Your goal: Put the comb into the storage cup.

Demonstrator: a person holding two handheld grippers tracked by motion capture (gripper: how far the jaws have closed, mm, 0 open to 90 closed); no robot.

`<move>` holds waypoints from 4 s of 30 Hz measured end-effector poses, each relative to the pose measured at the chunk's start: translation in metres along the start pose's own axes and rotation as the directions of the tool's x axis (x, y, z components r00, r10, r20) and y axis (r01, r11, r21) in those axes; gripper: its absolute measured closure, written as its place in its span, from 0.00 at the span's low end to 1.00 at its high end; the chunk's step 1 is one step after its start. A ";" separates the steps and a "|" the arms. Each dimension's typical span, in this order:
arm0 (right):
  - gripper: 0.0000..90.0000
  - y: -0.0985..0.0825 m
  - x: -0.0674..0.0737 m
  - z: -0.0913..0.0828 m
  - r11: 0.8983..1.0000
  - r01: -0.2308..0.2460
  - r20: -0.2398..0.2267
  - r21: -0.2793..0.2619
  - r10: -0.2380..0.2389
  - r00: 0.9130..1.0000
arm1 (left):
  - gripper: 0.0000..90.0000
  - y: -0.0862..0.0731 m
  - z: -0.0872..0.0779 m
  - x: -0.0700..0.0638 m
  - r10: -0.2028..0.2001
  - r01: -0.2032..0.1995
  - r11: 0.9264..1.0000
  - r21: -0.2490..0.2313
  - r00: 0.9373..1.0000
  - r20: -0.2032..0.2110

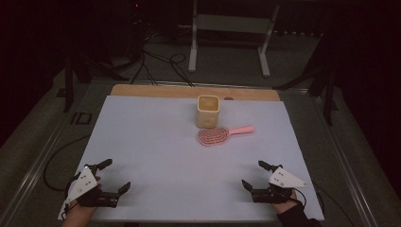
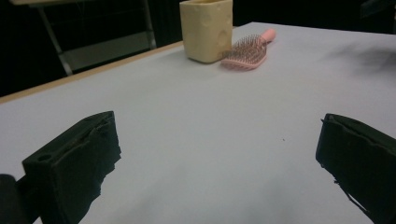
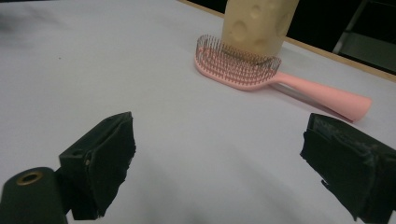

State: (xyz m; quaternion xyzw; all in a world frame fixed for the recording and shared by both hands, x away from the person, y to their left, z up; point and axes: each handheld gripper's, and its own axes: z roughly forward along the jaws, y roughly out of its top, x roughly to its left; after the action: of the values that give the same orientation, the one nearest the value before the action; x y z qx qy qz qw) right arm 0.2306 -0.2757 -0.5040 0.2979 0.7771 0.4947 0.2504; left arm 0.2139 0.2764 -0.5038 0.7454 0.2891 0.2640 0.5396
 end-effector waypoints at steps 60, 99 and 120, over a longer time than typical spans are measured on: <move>0.10 0.094 -0.019 0.008 0.990 0.132 -0.057 0.040 -0.129 0.990 | 0.00 0.000 -0.012 -0.004 -0.027 0.027 0.999 -0.018 1.000 -0.003; 0.10 0.113 -0.089 0.085 0.998 0.011 -0.002 0.057 -0.011 1.000 | 0.00 -0.001 -0.011 -0.002 -0.036 0.036 0.999 -0.020 0.999 -0.003; 0.27 0.099 -0.121 0.129 0.986 -0.024 0.010 0.167 0.023 1.000 | 0.00 -0.001 -0.011 -0.002 -0.036 0.036 0.999 -0.022 0.999 0.001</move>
State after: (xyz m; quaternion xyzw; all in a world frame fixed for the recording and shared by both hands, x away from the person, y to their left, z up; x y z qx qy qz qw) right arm 0.4240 -0.2486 -0.4517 0.3289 0.8114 0.4294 0.2217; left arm 0.2047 0.2819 -0.5017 0.7342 0.2994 0.2573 0.5524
